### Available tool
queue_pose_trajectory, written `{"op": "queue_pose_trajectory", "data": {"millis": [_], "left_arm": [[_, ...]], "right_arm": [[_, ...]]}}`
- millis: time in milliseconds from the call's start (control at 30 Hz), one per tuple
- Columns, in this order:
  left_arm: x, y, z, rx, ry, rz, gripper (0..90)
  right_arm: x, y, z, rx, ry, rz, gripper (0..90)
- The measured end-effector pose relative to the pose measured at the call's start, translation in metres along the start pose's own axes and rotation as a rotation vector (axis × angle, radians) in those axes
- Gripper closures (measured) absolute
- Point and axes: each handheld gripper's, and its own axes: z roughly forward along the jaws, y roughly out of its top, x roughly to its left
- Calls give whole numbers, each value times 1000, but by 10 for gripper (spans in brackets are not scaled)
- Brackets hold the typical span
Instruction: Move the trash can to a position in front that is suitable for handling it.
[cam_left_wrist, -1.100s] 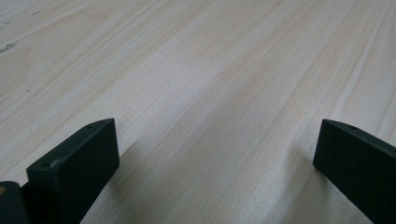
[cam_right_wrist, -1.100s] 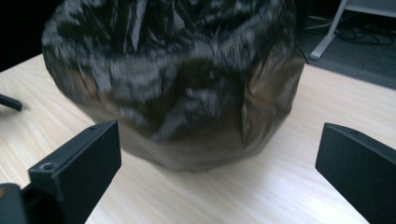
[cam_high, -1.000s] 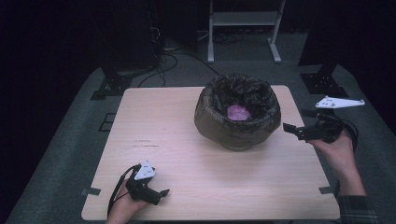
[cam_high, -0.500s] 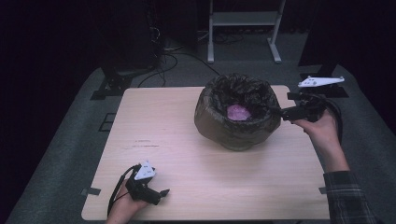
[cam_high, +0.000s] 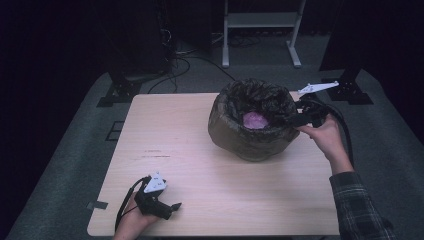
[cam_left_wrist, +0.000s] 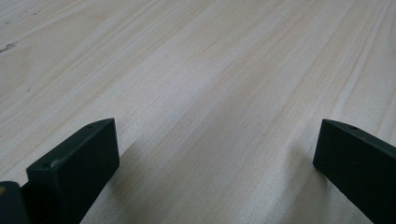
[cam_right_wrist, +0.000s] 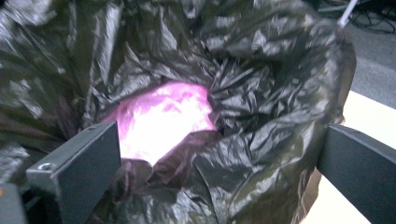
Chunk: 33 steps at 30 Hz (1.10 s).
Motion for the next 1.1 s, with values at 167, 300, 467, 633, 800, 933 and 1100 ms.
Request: {"op": "queue_pose_trajectory", "data": {"millis": [167,300,467,633,800,933,1100], "left_arm": [[0,0,0,0,1,2,0],[0,0,0,-1,1,1,0],[0,0,0,-1,1,0,0],[-1,0,0,-3,1,-2,0],[-1,0,0,-3,1,-2,0],[-1,0,0,-2,1,-2,0],[-1,0,0,-1,1,-1,0]], "right_arm": [[-4,-6,1,-5,47,35,0],[0,-6,-2,13,60,28,0],[5,-10,-7,28,73,3,0],[12,-19,-18,33,106,-2,0],[21,-29,-30,32,124,-24,0],[28,-33,-36,38,135,-38,0],[44,-46,-51,41,165,-70,0]]}}
